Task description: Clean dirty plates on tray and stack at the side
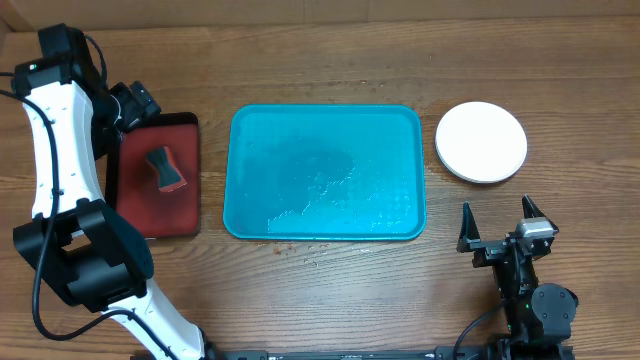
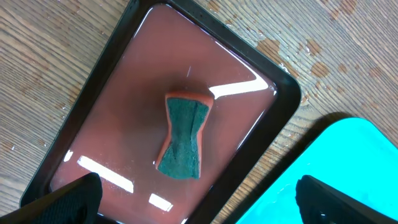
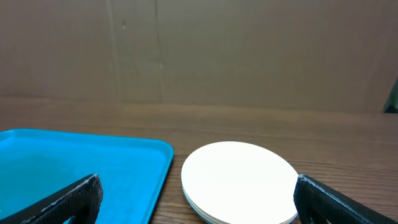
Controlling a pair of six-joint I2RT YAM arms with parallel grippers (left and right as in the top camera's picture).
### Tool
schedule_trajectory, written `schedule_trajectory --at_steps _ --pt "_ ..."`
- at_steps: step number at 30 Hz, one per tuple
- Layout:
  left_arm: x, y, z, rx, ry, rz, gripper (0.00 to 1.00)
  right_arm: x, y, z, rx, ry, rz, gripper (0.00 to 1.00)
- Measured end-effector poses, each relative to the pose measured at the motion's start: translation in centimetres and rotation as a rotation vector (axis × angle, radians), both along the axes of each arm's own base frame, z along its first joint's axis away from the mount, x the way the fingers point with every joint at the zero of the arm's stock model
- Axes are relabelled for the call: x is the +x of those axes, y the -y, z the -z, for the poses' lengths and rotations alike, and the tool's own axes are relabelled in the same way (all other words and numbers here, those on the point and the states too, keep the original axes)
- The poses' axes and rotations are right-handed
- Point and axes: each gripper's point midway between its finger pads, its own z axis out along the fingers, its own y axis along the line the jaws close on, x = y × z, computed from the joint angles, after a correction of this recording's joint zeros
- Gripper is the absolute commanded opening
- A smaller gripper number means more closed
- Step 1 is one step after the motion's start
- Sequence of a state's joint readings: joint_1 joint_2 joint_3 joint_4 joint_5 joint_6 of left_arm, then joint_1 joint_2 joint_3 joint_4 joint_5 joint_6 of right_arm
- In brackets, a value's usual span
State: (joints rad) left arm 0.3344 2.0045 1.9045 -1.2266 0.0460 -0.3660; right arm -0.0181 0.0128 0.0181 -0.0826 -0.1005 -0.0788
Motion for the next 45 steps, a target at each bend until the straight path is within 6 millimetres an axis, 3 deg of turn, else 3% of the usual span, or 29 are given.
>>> schedule_trajectory --at_steps 21,27,30,39,42,45 --pt "0.0 0.0 0.0 0.001 0.0 0.001 1.0 0.0 0.0 0.0 0.0 0.0 0.0 1.0" --pt "-2.1 1.3 0.2 -0.026 -0.089 0.013 1.0 0.0 0.0 0.0 0.0 0.001 0.0 1.0" --pt "-2.5 1.8 -1.2 0.002 -0.076 0.028 1.0 0.0 0.0 0.0 0.0 0.0 0.0 1.0" --pt "-4.7 4.7 -9.0 0.141 0.146 0.088 1.0 0.0 0.0 0.0 0.0 0.001 0.001 1.0" --pt "-5.8 6.5 -9.6 0.161 0.204 0.13 1.0 0.0 0.0 0.0 0.0 0.001 0.0 1.0" --pt "-6.6 8.4 -9.1 0.177 0.264 0.19 1.0 0.0 0.0 0.0 0.0 0.001 0.001 1.0"
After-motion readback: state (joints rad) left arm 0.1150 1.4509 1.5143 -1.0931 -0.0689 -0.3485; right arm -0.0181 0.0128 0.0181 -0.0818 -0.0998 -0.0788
